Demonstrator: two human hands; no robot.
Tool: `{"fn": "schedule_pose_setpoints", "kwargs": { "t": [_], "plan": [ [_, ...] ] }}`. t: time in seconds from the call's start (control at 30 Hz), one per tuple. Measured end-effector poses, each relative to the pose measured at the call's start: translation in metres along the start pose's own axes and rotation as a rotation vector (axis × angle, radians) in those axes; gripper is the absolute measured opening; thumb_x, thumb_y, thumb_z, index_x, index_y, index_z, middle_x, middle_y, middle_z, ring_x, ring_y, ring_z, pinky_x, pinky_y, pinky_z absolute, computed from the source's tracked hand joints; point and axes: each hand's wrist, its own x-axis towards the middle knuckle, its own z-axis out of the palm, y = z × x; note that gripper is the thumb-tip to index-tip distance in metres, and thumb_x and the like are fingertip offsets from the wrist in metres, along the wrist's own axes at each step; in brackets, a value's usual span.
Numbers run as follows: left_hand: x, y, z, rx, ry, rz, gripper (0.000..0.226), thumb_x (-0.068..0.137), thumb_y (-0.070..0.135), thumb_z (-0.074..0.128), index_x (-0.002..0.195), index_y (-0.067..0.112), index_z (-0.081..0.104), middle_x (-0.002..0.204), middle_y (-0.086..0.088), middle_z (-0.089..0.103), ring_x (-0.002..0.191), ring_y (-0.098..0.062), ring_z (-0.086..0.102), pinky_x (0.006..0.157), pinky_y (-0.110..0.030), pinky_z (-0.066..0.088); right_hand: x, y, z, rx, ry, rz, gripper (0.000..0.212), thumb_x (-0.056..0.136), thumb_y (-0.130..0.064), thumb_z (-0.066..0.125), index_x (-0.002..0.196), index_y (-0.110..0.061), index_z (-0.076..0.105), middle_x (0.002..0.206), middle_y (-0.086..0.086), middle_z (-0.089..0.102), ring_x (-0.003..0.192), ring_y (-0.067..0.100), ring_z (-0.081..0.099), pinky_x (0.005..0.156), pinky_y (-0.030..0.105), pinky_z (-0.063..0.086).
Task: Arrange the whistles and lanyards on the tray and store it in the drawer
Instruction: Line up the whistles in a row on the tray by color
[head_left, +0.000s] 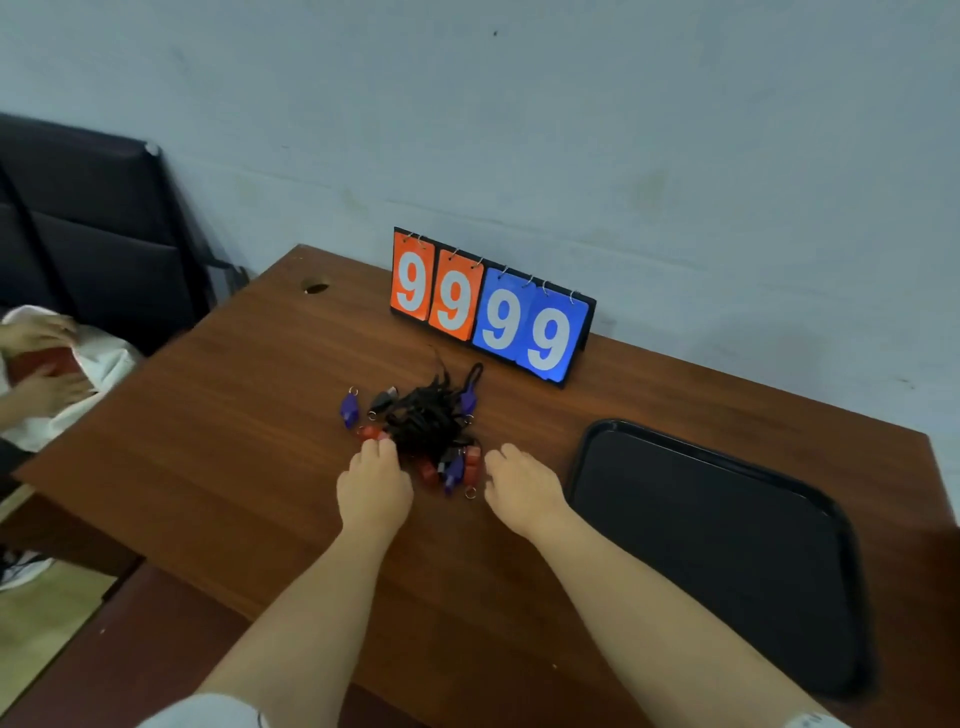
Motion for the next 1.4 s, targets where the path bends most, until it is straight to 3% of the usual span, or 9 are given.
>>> {"fn": "schedule_pose_setpoints", "kwargs": {
  "t": [0.2,0.3,0.47,0.67,0.8,0.97,1.07,1.17,1.4],
  "plan": [
    [0.015,-0.041,0.009,0.041,0.008,-0.022,0.031,0.092,0.016,0.051,0.122,0.015,0.044,0.126,-0.006,0.047,0.103,-0.020,0.053,0.075,-0.031,0.053,0.021,-0.025,0.021,0.078,-0.057,0.042,0.055,0.095,-0.012,0.052,0.146,-0.017,0.033,0.150,0.007,0.029,0.123,0.029,0.044,0.092,0.038,0.048],
    [0.027,-0.050,0.012,0.039,-0.044,0.006,0.067,0.090,0.005,0.050,0.149,0.018,0.023,0.156,-0.003,0.019,0.123,-0.023,0.045,0.080,-0.029,0.052,0.026,-0.024,0.026,0.071,-0.091,0.080,0.051,0.095,-0.016,0.051,0.144,-0.018,0.036,0.146,0.008,0.033,0.123,0.029,0.043,0.091,0.038,0.048],
    [0.047,-0.061,0.010,0.217,-0.126,0.178,0.079,0.090,-0.003,0.039,0.155,0.024,0.002,0.162,0.008,-0.004,0.110,-0.020,0.045,0.071,-0.027,0.052,0.024,-0.020,0.029,0.127,-0.035,0.143,0.036,0.095,-0.013,0.051,0.131,-0.017,0.045,0.131,0.007,0.041,0.110,0.024,0.049,0.077,0.032,0.044],
    [0.050,-0.052,0.008,0.151,-0.082,0.146,0.038,0.095,0.030,0.053,0.130,0.021,0.042,0.133,0.000,0.045,0.108,-0.021,0.053,0.073,-0.032,0.052,0.012,-0.010,0.028,0.309,0.031,0.264,0.029,0.095,-0.009,0.049,0.122,-0.018,0.047,0.124,0.004,0.046,0.093,0.019,0.052,0.074,0.029,0.045],
    [0.038,-0.051,0.007,0.195,-0.024,0.090,0.025,0.093,0.041,0.055,0.108,0.021,0.052,0.106,0.002,0.057,0.096,-0.016,0.057,0.075,-0.031,0.050,0.002,-0.002,0.019,0.592,0.144,0.398,0.038,0.091,-0.013,0.064,0.125,-0.023,0.050,0.127,-0.002,0.053,0.111,0.016,0.057,0.093,0.027,0.048],
    [0.021,-0.014,-0.005,-0.624,0.186,-0.242,0.023,0.092,0.023,0.059,0.109,0.015,0.046,0.094,-0.003,0.060,0.079,-0.020,0.060,0.071,-0.040,0.056,-0.015,0.011,-0.003,0.927,0.285,0.462,0.040,0.087,-0.009,0.070,0.121,-0.024,0.056,0.122,-0.006,0.059,0.114,0.013,0.057,0.095,0.026,0.047],
    [0.006,0.047,-0.018,-1.028,-0.005,-0.302,0.029,0.099,0.012,0.045,0.127,0.018,0.042,0.099,0.000,0.056,0.085,-0.019,0.061,0.078,-0.038,0.056,-0.032,0.018,-0.018,1.076,0.362,0.433,0.038,0.085,-0.006,0.071,0.119,-0.021,0.061,0.118,-0.006,0.064,0.109,0.008,0.061,0.097,0.027,0.049],
    [-0.021,0.108,-0.029,-1.106,-0.387,-0.373,0.018,0.098,0.009,0.039,0.095,0.008,0.057,0.065,-0.003,0.057,0.060,-0.018,0.050,0.068,-0.036,0.050,-0.055,0.030,-0.037,1.202,0.393,0.380,0.038,0.087,-0.005,0.069,0.120,-0.022,0.064,0.115,-0.005,0.068,0.106,0.009,0.064,0.094,0.028,0.054],
    [-0.097,0.172,-0.047,-1.305,-0.523,0.092,0.022,0.096,0.033,0.053,0.093,0.016,0.066,0.066,0.006,0.058,0.050,-0.002,0.048,0.044,-0.014,0.036,-0.131,0.068,-0.083,1.254,0.376,0.275,0.022,0.091,-0.008,0.064,0.111,-0.015,0.071,0.096,0.000,0.076,0.090,0.013,0.072,0.079,0.026,0.059]
  ]
}}
